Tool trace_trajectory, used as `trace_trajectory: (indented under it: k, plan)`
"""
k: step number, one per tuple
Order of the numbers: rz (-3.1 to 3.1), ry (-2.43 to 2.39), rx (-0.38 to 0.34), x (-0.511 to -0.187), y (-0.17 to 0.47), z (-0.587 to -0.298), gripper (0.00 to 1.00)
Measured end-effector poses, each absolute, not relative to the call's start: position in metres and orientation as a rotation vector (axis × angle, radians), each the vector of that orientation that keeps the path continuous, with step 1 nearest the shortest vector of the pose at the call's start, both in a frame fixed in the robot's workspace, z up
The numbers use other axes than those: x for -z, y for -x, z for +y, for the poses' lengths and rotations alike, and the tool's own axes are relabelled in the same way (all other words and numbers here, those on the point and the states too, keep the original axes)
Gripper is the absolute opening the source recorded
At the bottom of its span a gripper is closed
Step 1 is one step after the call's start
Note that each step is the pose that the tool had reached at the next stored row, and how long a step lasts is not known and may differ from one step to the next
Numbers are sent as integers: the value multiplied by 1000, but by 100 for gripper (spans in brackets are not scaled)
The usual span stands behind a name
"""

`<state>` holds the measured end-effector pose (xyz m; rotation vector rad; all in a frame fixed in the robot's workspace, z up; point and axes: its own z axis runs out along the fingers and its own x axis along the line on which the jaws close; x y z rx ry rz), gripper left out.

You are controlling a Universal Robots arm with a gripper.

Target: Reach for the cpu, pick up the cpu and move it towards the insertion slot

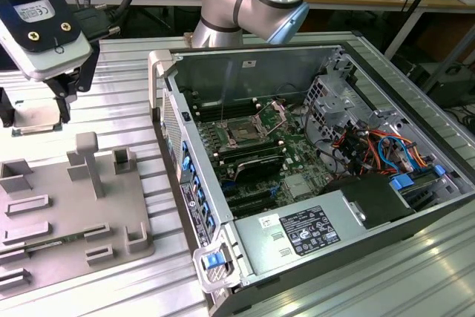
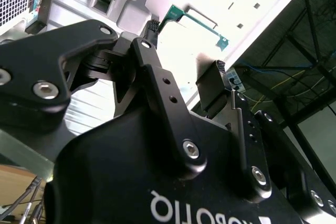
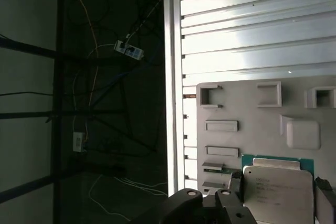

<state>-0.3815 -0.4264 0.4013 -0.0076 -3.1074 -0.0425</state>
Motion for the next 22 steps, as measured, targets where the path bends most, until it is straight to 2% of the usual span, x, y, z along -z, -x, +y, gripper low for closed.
trace_trajectory:
  k: [22]
  plan:
    - [-3107, 8, 43, -401, 358, -426, 55]
